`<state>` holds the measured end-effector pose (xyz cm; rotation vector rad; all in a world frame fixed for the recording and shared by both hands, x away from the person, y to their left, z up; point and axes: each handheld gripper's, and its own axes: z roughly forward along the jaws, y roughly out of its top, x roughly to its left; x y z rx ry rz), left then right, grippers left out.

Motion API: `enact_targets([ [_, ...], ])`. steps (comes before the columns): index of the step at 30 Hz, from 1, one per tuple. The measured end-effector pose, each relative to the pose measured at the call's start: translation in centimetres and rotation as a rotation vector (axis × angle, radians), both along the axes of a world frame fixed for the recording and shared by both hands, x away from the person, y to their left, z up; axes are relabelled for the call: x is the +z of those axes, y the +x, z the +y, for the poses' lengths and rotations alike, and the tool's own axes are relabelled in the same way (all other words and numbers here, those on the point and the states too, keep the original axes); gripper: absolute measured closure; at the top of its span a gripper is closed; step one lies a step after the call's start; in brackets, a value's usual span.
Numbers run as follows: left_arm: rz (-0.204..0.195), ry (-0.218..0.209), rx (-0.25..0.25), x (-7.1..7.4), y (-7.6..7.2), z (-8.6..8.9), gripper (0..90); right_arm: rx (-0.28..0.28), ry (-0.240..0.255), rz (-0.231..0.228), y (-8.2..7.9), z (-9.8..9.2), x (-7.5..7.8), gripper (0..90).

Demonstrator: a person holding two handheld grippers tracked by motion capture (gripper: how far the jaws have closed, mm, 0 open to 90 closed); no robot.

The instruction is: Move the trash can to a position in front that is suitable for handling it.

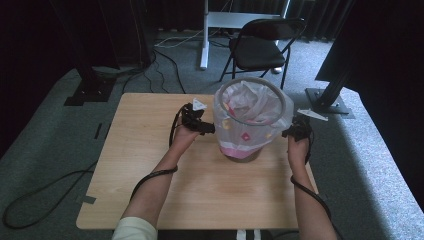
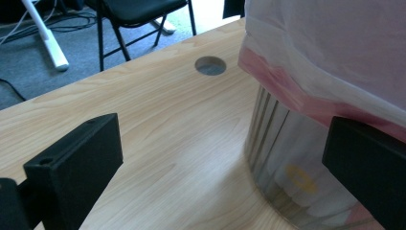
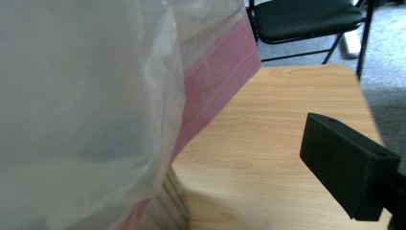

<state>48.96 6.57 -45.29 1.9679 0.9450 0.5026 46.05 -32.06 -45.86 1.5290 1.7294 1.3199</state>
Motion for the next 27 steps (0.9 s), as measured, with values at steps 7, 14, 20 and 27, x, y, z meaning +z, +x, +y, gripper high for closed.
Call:
enact_targets([
  [7, 0.004, 0.004, 0.026, 0.1, -0.6, 2.4, 0.1, 0.066, 0.003, 0.003, 0.1, 2.0, 0.0, 15.6],
  [14, 0.001, 0.026, 0.049, 0.1, -1.5, 5.1, 0.7, 0.107, 0.001, -0.002, 0.0, 4.6, 0.0, 15.7],
  [20, 0.006, 0.024, 0.078, 0.0, -1.9, 7.1, 0.7, 0.150, 0.013, -0.002, 0.0, 6.9, -0.1, 15.7],
  [27, 0.004, 0.023, 0.106, -0.2, -2.6, 9.9, 0.7, 0.196, -0.022, -0.002, 0.0, 9.2, 0.2, 15.7],
])
